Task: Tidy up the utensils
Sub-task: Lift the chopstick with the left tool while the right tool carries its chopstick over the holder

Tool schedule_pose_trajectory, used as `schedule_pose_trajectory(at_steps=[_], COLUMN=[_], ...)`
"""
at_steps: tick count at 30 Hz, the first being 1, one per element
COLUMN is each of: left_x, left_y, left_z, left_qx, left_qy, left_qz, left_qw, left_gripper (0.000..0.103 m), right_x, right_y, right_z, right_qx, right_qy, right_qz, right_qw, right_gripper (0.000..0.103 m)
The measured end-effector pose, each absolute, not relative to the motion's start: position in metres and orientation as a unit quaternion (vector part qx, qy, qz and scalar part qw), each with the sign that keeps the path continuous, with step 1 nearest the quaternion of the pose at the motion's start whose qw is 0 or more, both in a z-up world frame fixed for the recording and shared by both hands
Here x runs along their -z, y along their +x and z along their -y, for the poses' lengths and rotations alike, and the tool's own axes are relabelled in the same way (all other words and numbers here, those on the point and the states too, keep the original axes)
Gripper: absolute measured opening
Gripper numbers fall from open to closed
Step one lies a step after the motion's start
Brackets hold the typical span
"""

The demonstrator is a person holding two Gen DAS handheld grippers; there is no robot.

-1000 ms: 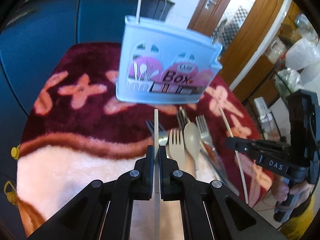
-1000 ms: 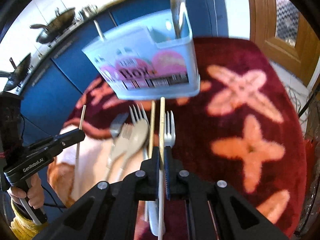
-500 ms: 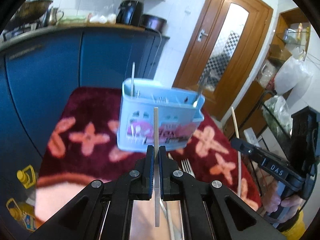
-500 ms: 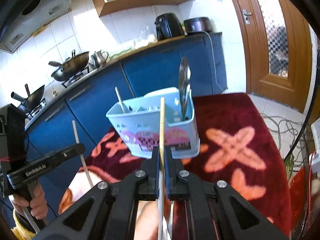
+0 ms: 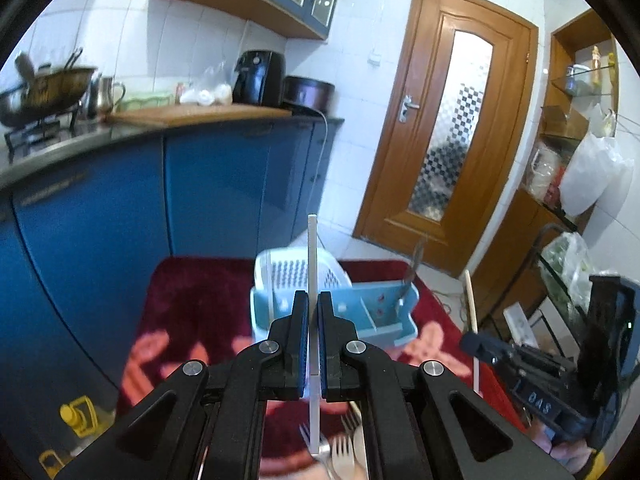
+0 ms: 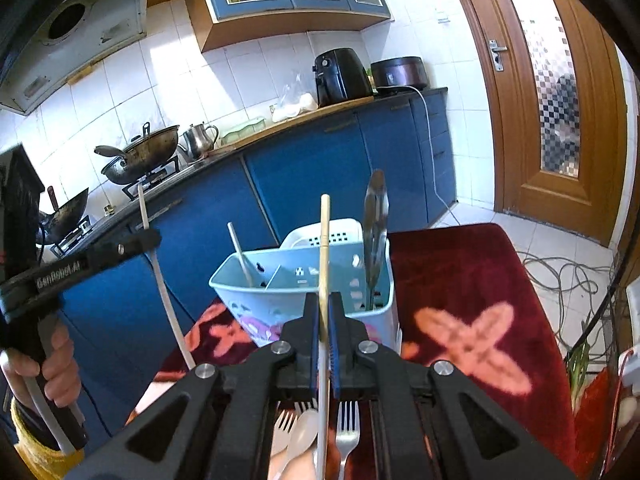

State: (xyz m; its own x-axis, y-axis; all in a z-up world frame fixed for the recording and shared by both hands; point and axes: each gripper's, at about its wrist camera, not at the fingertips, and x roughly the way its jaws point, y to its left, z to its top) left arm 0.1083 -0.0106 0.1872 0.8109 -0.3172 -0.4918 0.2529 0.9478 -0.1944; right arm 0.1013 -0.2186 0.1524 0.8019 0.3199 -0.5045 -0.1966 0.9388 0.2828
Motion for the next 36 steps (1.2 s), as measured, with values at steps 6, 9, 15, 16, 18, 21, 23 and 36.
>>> schedule_pose_trajectory(at_steps=[6, 9, 15, 16, 18, 21, 23, 36], left_x=[-0.207, -0.212, -0.209, -0.207, -0.203, -0.196, -0.195, -0.186], left_y=[0.132, 0.144, 0.169, 0.171, 0.177, 0.186, 0.192, 0.211], left_z=[0.012, 0.013, 0.018, 0.019, 0.020, 0.020, 0.020, 0.020], left_qx=[0.134, 0.128, 0.109, 0.108, 0.102, 0.102, 0.106, 0.109], left_qy=[-0.061, -0.066, -0.059, -0.058, -0.054, -0.056, -0.063, -0.078], left_qz=[-0.235, -0.224, -0.207, -0.205, -0.198, -0.198, -0.200, -0.195], left_qw=[0.961, 0.964, 0.970, 0.971, 0.973, 0.973, 0.972, 0.972], left_gripper=[0.004, 0.004, 0.004, 0.004, 0.004, 0.004, 0.004, 0.004], right_x=[-0.153, -0.153, -0.157, -0.158, -0.159, -0.161, -0.163, -0.167], right_y=[0.114, 0.118, 0.130, 0.132, 0.137, 0.147, 0.154, 0.199], right_z=[0.222, 0.224, 0.228, 0.229, 0.228, 0.227, 0.226, 0.215], right_qx=[-0.138, -0.136, -0.130, -0.130, -0.127, -0.126, -0.126, -0.098], right_qy=[0.114, 0.115, 0.117, 0.117, 0.116, 0.116, 0.118, 0.091], right_qz=[-0.279, -0.277, -0.261, -0.258, -0.252, -0.246, -0.242, -0.157], right_qw=[0.943, 0.944, 0.949, 0.950, 0.952, 0.954, 0.955, 0.979], right_gripper=[0.006, 0.006, 0.006, 0.006, 0.006, 0.006, 0.006, 0.006])
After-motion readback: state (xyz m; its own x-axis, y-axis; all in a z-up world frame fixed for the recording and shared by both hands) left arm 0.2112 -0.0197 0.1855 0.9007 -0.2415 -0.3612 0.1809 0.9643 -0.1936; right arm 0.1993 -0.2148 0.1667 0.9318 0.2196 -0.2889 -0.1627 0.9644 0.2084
